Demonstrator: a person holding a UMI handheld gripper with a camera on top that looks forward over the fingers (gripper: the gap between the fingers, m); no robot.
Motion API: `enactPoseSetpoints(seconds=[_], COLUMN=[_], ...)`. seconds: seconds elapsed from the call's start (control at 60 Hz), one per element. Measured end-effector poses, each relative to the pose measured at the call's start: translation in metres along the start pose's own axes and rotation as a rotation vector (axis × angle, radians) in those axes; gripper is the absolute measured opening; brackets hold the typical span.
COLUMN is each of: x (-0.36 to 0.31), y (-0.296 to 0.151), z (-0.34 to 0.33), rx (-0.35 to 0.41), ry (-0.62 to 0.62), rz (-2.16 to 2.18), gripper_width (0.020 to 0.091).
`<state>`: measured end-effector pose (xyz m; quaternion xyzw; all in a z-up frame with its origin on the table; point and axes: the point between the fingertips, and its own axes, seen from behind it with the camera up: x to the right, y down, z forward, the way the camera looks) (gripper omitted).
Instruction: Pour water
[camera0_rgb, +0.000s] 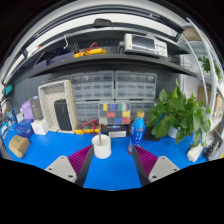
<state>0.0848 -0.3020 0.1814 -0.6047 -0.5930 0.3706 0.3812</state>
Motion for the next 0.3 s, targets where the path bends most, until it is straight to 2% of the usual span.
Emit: enactPoseSetpoints(seconds=[0.3], x=[-0.008], y=[-0.005], z=[-0.033], rx=[-0.016], ry=[0.013], rz=[0.003], gripper_width=[0.0771])
